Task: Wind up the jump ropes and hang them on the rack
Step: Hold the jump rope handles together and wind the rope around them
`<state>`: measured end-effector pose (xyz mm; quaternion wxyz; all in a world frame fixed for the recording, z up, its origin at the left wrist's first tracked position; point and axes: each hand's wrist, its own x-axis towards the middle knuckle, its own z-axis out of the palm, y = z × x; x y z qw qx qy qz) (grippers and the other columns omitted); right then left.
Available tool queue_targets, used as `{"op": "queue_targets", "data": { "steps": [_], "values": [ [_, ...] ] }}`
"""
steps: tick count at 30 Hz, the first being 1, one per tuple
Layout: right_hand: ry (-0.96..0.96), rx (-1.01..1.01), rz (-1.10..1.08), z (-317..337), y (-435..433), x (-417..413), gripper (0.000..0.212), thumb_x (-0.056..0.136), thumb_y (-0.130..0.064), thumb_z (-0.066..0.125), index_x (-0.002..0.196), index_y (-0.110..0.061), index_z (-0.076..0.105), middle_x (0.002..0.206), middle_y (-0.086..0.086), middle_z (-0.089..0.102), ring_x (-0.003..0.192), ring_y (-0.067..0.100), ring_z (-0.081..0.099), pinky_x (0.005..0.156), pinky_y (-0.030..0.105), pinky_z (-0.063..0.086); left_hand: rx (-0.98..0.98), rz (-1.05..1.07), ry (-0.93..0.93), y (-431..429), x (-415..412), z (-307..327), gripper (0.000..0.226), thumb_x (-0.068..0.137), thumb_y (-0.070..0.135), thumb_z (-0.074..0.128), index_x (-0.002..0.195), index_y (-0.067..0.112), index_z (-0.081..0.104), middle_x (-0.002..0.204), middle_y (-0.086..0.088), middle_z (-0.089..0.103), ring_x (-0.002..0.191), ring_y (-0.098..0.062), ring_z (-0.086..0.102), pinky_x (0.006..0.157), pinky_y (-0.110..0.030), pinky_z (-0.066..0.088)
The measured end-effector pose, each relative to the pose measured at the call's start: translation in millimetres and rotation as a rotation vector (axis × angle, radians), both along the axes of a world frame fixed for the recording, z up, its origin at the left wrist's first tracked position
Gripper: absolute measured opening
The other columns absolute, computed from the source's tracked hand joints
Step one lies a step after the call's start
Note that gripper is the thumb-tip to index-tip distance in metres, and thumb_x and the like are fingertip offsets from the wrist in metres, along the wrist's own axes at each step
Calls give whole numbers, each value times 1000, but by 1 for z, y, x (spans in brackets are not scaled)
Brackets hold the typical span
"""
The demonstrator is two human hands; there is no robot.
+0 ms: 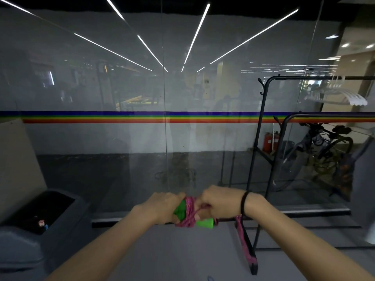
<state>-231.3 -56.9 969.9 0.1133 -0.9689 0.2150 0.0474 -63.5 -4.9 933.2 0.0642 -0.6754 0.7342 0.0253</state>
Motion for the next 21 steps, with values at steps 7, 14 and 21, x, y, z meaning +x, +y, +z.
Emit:
{"op": "queue_targets", "data": {
  "steps": [7,14,21],
  "values": [
    [-287,246,-17,22,-37,0,19,73,-38,72,71,-19,68,63,-5,59,59,1,48,63,24,37,-2,-362,410,5,-3,10,28,69,15,74,90,20,57,87,-2,64,80,-12,58,67,-27,43],
    [-628,732,-200,-8,-46,-14,28,83,-37,57,66,-14,50,39,-13,36,35,-2,27,37,10,24,-145,-83,1403,10,8,26,25,67,13,75,91,12,68,84,-2,75,80,-16,70,76,-28,55],
    [-323,191,-210,-17,-34,-2,20,95,-24,45,82,-19,60,68,-4,54,61,-1,52,59,12,36,-457,249,879,-6,5,19,30,64,36,81,58,14,62,50,7,59,44,3,52,47,-12,39]
  ]
}}
